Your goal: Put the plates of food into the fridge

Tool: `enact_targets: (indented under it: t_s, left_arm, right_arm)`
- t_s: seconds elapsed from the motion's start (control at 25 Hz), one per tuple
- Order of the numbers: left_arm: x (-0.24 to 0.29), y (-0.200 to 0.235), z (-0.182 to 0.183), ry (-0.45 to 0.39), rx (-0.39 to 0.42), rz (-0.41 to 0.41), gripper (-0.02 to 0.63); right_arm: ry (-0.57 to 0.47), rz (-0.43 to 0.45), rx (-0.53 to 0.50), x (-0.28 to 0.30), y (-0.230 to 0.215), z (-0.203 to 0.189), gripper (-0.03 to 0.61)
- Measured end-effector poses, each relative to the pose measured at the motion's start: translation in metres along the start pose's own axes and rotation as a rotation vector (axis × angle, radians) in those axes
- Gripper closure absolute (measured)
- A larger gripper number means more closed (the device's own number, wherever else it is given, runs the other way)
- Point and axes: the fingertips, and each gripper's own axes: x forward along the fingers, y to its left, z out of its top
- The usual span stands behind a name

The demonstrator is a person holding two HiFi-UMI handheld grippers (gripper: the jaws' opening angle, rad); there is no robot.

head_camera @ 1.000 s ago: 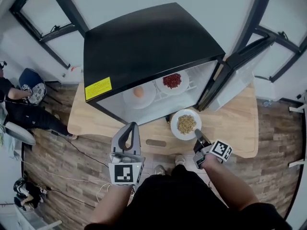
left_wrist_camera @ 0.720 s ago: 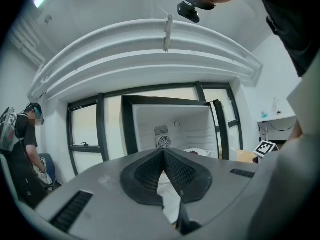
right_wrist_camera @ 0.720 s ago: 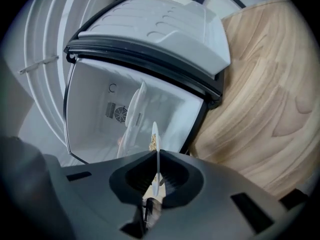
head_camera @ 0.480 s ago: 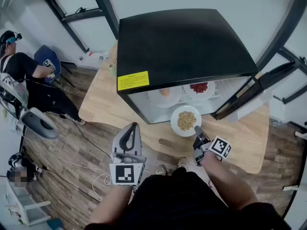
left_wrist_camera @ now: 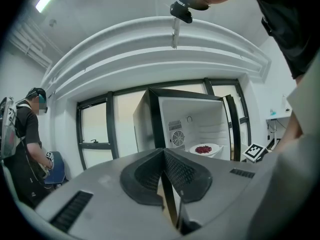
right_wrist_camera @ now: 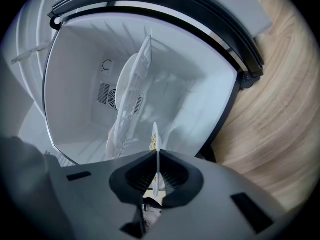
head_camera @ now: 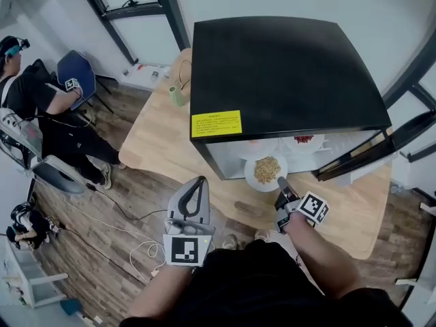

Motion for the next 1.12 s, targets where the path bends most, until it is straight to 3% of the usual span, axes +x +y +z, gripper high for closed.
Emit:
enact_targets:
  t_s: [0.24,0.92,1.12]
  left_arm:
    - [0.0,0.012,-0.014,0.037,-0.023,0.028,0.609]
    - [-0.051,0.067,-0.057,0.141,-0.085,0.224,0.609]
    - [-0.075,0.08,-0.067,0.17,-0.096,0.28,0.609]
  right_arm:
    - [0.003,0.0,0.009,0.027,0.001,0.004,0.545]
    - [0.027,-0.053,0.006,0.095,-0.005,0.001,0.545]
    - [0.035,-0.093,-0.105,0.106,-0.004,0.0,0.543]
